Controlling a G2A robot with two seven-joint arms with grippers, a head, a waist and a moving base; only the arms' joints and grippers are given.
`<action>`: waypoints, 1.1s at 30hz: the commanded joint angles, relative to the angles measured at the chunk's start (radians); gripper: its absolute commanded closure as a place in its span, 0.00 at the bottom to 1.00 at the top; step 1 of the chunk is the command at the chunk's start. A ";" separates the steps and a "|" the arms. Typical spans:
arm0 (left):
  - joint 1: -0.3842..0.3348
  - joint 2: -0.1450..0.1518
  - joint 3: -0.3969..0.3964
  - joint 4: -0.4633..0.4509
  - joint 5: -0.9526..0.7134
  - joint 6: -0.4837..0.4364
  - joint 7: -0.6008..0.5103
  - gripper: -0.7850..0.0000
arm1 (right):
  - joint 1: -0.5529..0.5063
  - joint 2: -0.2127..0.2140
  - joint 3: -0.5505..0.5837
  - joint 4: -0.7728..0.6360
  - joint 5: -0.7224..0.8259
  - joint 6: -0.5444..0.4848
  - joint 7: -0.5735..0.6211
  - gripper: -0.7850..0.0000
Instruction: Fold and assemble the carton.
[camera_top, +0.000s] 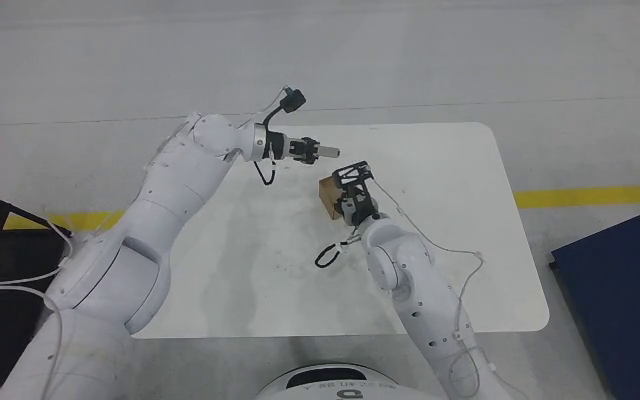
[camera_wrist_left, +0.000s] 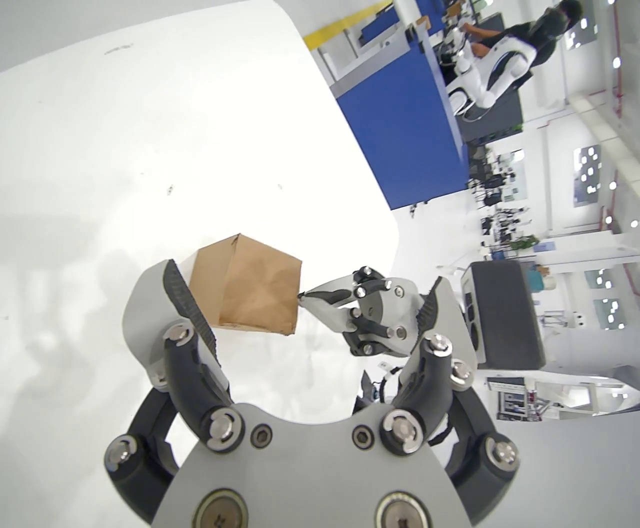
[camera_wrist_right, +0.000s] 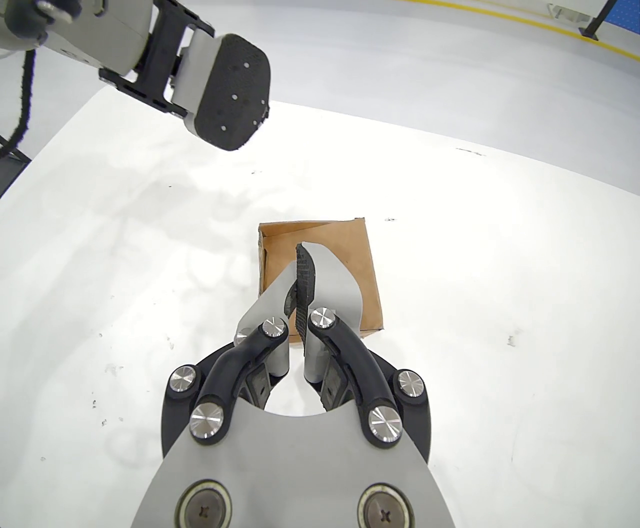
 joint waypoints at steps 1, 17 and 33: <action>0.002 -0.009 0.000 0.021 -0.015 0.010 0.016 0.00 | 0.007 0.000 -0.005 0.012 -0.012 0.001 0.011 1.00; 0.003 -0.059 -0.045 0.182 -0.181 0.045 -0.031 0.00 | 0.025 0.003 -0.014 0.031 -0.020 0.015 0.066 1.00; -0.016 -0.101 -0.040 0.300 -0.129 0.099 0.039 0.00 | -0.158 0.021 0.058 -0.072 0.046 0.060 -0.037 1.00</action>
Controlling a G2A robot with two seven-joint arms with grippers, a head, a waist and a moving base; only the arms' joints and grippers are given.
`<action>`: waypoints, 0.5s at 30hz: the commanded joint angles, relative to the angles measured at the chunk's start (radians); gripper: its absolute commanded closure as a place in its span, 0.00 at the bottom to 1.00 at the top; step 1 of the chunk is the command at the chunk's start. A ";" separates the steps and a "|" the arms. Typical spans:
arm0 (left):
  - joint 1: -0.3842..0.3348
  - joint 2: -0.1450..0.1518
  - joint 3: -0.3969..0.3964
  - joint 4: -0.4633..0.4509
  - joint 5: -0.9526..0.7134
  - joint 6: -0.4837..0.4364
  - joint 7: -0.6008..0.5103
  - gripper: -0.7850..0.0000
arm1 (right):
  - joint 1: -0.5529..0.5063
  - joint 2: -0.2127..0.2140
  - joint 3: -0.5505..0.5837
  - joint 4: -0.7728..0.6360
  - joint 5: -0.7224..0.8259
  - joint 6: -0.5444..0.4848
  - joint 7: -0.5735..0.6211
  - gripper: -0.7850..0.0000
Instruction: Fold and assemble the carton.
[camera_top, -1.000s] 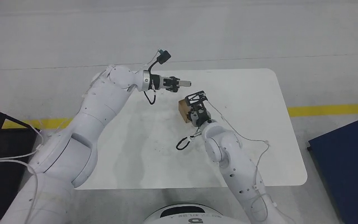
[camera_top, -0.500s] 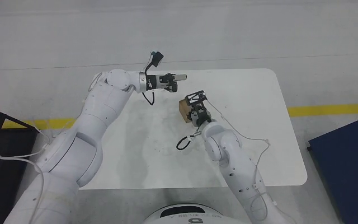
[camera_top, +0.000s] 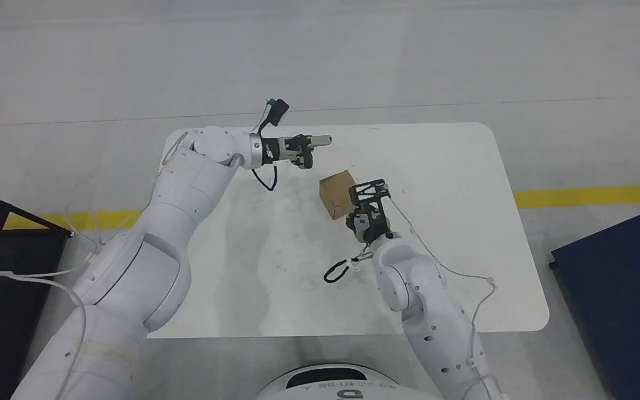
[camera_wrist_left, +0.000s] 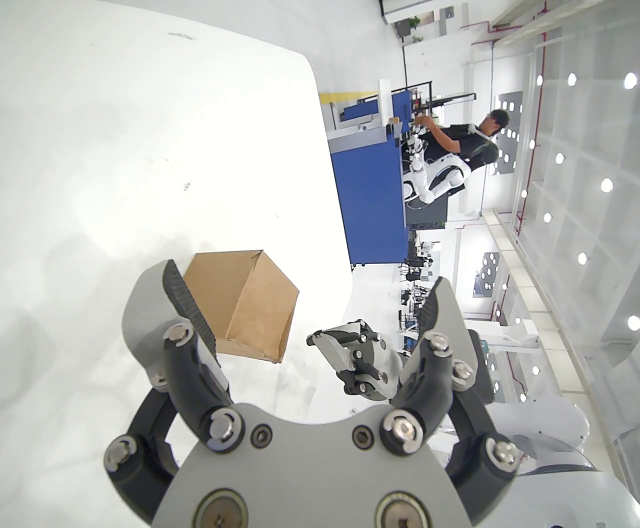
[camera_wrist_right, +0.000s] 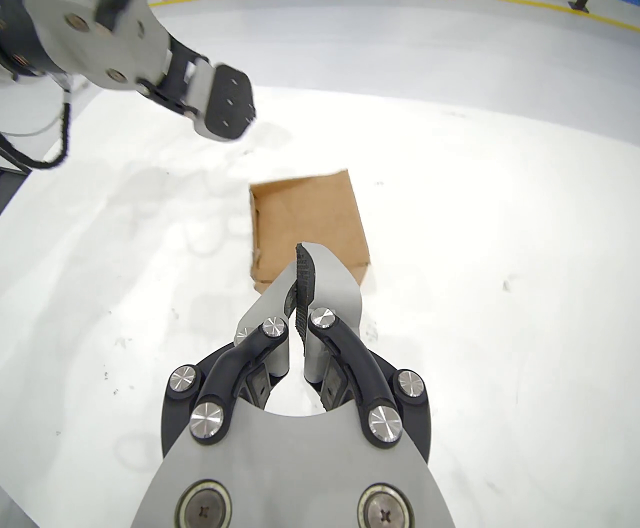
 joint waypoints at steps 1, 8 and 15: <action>-0.004 -0.005 -0.002 0.020 0.006 0.011 0.028 0.00 | 0.008 -0.001 0.005 0.038 0.052 -0.013 -0.012 1.00; -0.019 -0.022 -0.004 0.055 0.023 0.034 0.040 0.00 | 0.112 -0.009 -0.025 0.190 0.089 -0.022 -0.033 1.00; -0.026 -0.046 0.009 0.083 0.068 0.066 0.059 0.00 | 0.020 0.002 0.016 0.090 0.097 -0.002 -0.084 1.00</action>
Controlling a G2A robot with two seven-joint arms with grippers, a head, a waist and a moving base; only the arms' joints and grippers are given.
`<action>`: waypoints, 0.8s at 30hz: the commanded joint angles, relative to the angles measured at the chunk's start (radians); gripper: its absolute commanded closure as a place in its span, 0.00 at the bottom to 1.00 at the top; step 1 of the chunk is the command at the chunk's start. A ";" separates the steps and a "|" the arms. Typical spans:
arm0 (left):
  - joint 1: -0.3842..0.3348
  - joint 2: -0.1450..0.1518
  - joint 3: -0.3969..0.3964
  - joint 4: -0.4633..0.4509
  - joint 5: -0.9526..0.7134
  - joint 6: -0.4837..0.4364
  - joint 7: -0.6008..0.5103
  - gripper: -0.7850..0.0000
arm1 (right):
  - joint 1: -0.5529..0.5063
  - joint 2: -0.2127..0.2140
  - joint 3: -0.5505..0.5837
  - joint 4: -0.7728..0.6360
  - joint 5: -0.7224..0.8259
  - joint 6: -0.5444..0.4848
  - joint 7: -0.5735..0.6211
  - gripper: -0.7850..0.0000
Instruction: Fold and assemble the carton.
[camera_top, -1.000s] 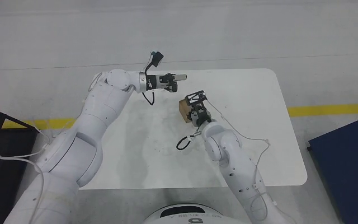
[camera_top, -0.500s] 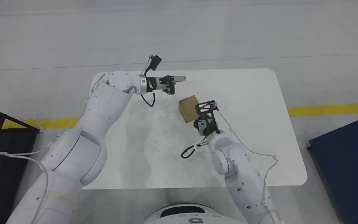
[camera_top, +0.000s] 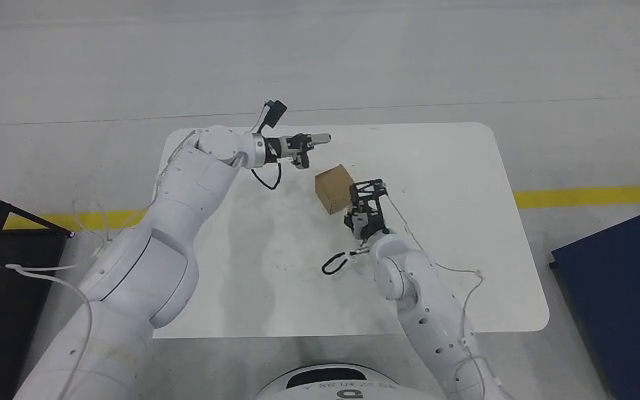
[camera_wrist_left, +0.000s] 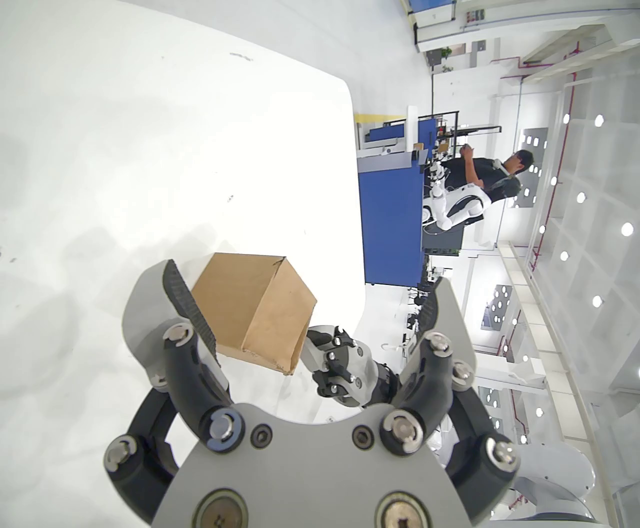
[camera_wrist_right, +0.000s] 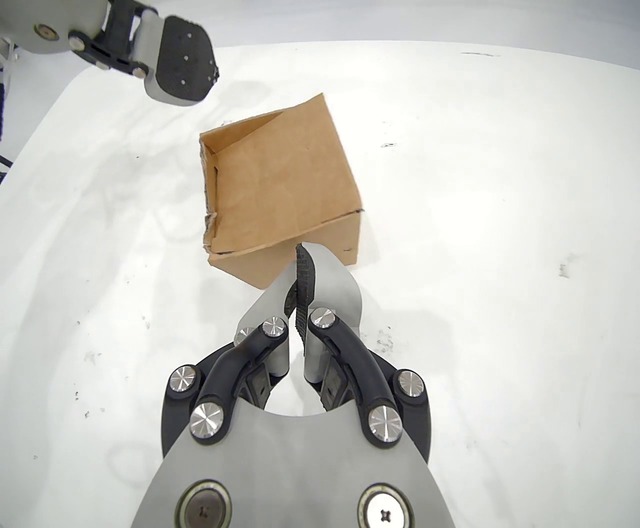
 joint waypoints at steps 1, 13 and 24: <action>-0.001 -0.006 0.001 0.006 0.008 0.004 0.012 0.00 | -0.052 0.006 0.024 -0.053 0.003 -0.001 -0.025 1.00; 0.011 -0.057 0.019 0.012 0.058 0.008 0.033 0.00 | -0.356 0.033 0.108 -0.340 -0.024 -0.019 -0.240 1.00; 0.022 -0.059 0.010 0.005 0.025 0.011 -0.015 0.00 | -0.359 0.034 0.109 -0.342 -0.023 -0.018 -0.243 1.00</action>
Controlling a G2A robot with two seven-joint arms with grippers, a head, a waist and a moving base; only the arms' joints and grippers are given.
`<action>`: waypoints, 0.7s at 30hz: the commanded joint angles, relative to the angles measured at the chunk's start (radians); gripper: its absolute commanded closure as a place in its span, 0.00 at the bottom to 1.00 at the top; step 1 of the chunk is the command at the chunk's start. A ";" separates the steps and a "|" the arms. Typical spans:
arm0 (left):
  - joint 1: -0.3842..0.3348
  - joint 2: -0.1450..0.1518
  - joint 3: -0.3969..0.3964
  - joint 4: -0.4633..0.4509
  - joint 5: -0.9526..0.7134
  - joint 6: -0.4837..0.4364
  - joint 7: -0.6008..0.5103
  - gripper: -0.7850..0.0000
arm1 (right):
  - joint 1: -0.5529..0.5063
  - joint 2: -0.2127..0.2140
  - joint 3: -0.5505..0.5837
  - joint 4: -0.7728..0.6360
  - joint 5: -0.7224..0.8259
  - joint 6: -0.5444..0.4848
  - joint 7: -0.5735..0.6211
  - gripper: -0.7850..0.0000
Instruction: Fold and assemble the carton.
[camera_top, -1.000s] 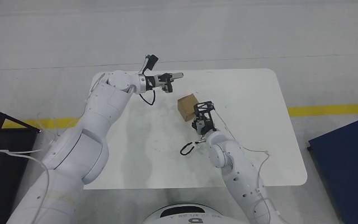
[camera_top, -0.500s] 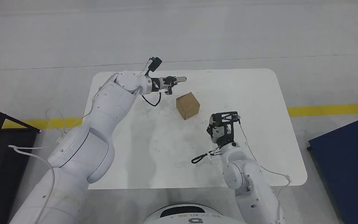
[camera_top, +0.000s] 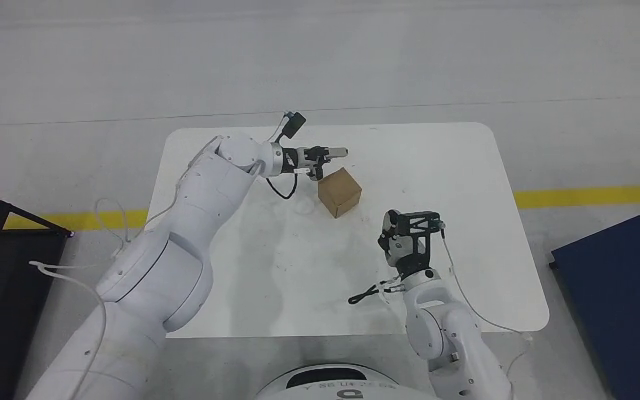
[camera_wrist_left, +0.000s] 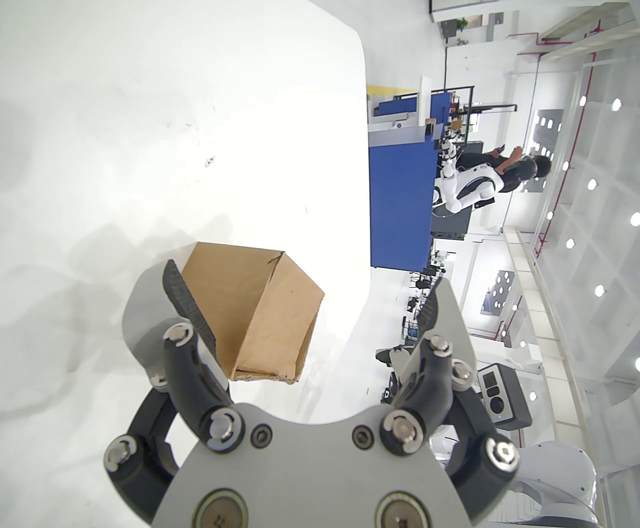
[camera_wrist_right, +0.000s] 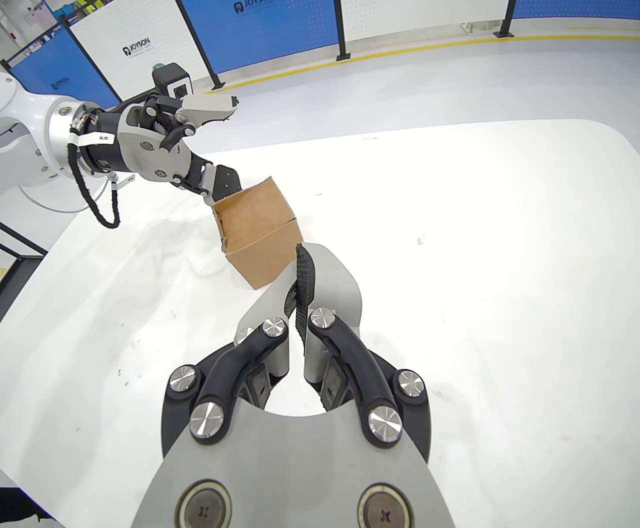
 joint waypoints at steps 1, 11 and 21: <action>0.000 0.000 0.000 0.000 0.000 0.000 0.000 0.00 | 0.000 0.000 0.000 0.000 0.000 0.000 0.000 1.00; 0.000 0.000 0.000 0.000 0.000 0.000 0.000 0.00 | 0.000 0.000 0.000 0.000 0.000 0.000 0.000 1.00; 0.004 0.001 0.001 -0.003 0.008 0.004 0.018 0.00 | 0.011 0.003 -0.002 -0.013 0.012 -0.016 0.014 1.00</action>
